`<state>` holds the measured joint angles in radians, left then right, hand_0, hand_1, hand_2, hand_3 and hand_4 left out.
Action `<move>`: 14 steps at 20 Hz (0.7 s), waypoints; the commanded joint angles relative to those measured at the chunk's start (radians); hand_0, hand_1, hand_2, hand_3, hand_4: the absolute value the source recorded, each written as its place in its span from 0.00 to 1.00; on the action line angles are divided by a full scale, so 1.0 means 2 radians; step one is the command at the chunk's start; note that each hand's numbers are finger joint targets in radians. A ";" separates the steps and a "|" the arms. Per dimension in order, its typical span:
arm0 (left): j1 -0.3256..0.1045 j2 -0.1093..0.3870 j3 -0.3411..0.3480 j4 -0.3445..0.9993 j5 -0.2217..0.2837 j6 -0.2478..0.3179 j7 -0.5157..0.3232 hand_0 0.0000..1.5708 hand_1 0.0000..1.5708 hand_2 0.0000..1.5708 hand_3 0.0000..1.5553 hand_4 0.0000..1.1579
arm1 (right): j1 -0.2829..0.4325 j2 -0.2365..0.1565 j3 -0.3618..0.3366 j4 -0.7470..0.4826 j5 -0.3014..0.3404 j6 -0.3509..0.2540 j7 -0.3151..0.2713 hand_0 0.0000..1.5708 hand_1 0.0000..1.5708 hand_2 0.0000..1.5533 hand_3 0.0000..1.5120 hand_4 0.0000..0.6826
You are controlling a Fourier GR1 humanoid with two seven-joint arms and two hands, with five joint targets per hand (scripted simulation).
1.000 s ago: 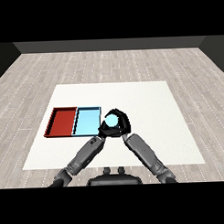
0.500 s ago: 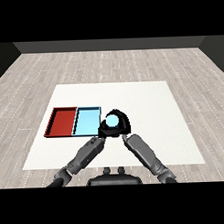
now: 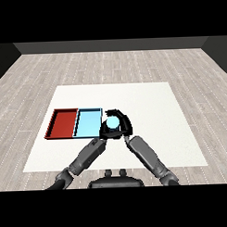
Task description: Pick the blue can and put it in the blue box
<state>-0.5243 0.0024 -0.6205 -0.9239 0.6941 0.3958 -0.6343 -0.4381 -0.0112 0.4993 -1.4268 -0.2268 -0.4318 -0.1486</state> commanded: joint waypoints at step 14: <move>-0.014 -0.001 0.037 0.027 -0.031 0.012 0.004 1.00 1.00 1.00 0.99 1.00 | 0.056 -0.020 -0.086 -0.060 0.001 0.069 -0.023 0.00 0.00 0.00 0.00 0.00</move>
<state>-0.5304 0.0080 -0.5697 -0.8919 0.6555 0.4077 -0.6370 -0.3494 -0.0285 0.3874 -1.5134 -0.2126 -0.3353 -0.1701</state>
